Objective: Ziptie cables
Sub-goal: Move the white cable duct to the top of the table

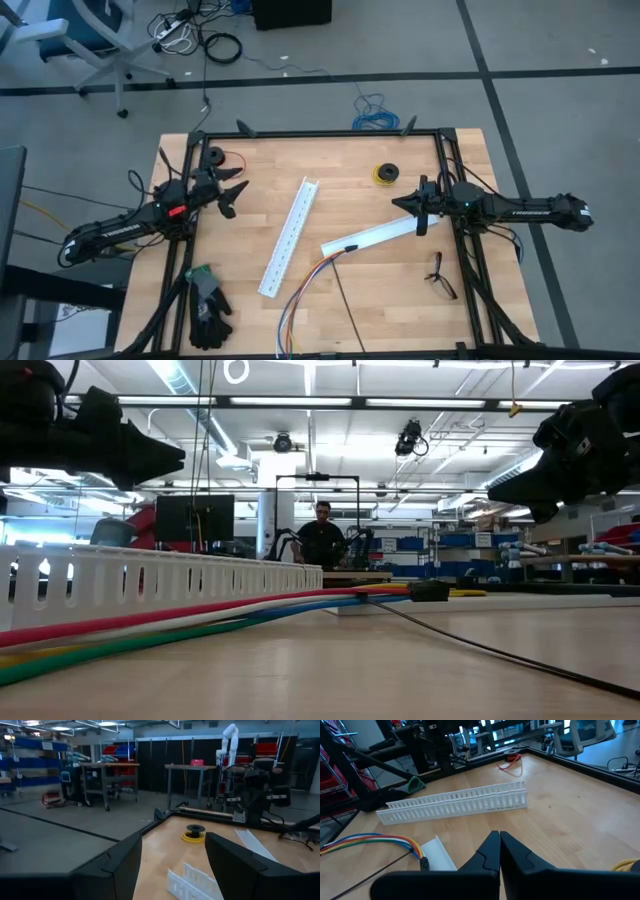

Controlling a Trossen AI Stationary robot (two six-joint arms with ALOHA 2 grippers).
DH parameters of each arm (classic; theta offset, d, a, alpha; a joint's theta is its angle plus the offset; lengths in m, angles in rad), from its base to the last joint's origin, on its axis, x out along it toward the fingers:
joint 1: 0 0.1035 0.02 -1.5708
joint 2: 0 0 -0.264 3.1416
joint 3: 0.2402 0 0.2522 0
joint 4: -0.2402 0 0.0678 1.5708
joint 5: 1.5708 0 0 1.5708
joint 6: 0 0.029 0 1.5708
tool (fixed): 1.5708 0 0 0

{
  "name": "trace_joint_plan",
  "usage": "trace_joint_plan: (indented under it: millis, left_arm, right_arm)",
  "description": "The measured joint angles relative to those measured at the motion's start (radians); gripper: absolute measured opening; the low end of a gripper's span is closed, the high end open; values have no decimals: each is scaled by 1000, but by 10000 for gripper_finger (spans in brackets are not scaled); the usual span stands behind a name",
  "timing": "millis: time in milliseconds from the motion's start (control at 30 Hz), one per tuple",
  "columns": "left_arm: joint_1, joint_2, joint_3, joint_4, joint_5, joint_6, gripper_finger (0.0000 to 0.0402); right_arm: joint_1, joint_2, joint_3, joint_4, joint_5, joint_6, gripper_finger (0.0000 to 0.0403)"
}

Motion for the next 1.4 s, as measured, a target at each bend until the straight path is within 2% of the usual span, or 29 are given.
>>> trace_joint_plan:
  millis: [300,533,733,933,1100,1400]
  left_arm:
    - [0,0,0,25,-72,22,229]
    - [-1,56,0,4,-2,-28,227]
    - [-9,253,24,-11,-14,-80,210]
    - [-63,503,125,-4,-60,-80,189]
    - [-108,691,208,-4,-122,-104,186]
    - [-163,894,300,34,-198,-114,185]
  right_arm:
    - [0,0,0,0,0,0,2]
    - [0,0,0,0,0,0,2]
    - [0,0,0,0,0,0,2]
    - [0,0,0,0,0,0,2]
    - [0,0,0,0,0,0,2]
    - [0,0,0,0,0,0,2]
